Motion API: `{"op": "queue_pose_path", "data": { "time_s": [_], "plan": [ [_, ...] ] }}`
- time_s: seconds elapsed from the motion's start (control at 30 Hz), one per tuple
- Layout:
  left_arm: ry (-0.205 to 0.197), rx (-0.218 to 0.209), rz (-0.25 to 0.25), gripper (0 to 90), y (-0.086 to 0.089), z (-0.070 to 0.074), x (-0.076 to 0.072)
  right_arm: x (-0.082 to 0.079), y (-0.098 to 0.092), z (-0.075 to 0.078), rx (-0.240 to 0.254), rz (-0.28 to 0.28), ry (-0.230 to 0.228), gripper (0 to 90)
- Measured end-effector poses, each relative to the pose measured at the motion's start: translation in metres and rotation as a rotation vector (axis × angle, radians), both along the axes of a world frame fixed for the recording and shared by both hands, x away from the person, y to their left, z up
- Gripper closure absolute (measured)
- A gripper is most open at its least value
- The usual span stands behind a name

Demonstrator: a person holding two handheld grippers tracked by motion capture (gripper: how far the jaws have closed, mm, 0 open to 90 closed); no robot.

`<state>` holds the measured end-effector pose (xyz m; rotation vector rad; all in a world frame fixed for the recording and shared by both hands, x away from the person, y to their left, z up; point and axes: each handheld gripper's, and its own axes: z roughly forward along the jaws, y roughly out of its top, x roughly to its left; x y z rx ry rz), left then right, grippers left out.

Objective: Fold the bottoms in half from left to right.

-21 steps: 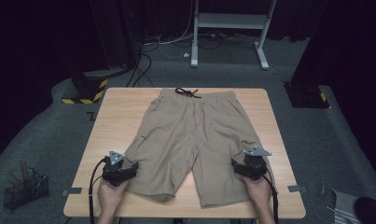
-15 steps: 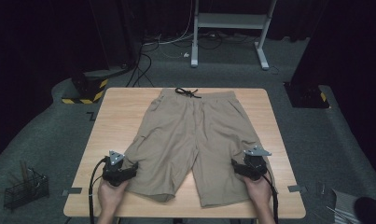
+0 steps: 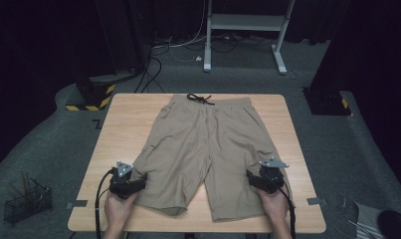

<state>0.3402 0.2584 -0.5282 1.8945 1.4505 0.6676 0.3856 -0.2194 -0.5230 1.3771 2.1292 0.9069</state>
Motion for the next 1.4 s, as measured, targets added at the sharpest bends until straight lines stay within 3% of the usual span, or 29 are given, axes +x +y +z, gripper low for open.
{"op": "queue_pose_path", "data": {
  "time_s": [0.13,0.3,0.7,0.83,0.87,0.97,1.1,1.13,1.23,1.27,1.3,1.37,1.4],
  "plan": [
    [-0.003,0.001,-0.008,32.7,0.000,0.000,-0.001,-0.003,0.002,0.000,0.002,-0.011,-0.001,35.0],
    [-0.007,-0.001,-0.002,34.9,-0.003,0.000,-0.007,-0.010,0.006,0.000,0.000,0.005,-0.013,44.2],
    [-0.009,-0.011,-0.008,37.1,-0.011,0.000,-0.036,-0.037,0.011,0.000,0.005,-0.009,-0.008,43.3],
    [0.008,-0.018,-0.005,36.9,-0.012,0.002,-0.038,-0.040,0.012,0.001,0.005,-0.006,-0.003,41.8],
    [0.038,-0.033,0.007,35.6,-0.012,0.007,-0.036,-0.039,0.013,0.002,0.010,0.000,0.009,41.2],
    [0.022,-0.066,-0.003,34.3,-0.016,0.014,-0.031,-0.034,0.015,0.006,0.025,0.010,-0.015,41.1],
    [0.018,-0.059,-0.056,33.0,-0.029,0.024,-0.015,-0.023,0.024,0.013,0.019,0.026,-0.042,40.0],
    [0.024,-0.061,-0.072,32.5,-0.035,0.026,-0.009,-0.013,0.030,0.015,0.012,0.037,-0.052,39.7],
    [0.047,-0.034,-0.097,32.5,-0.049,0.025,0.012,-0.001,0.036,0.013,0.013,0.031,-0.035,39.5],
    [0.060,0.016,-0.097,32.9,-0.061,0.020,0.025,0.008,0.040,0.009,0.031,0.018,0.005,39.5],
    [0.069,0.036,-0.102,33.5,-0.064,0.017,0.030,0.012,0.042,0.006,0.026,0.017,0.028,39.3],
    [0.088,0.042,-0.109,33.6,-0.068,0.012,0.036,0.014,0.046,0.002,-0.007,0.018,0.022,39.0],
    [0.078,0.026,-0.112,33.3,-0.068,0.009,0.036,0.013,0.046,0.002,-0.009,0.016,0.019,38.9]
  ]
}}
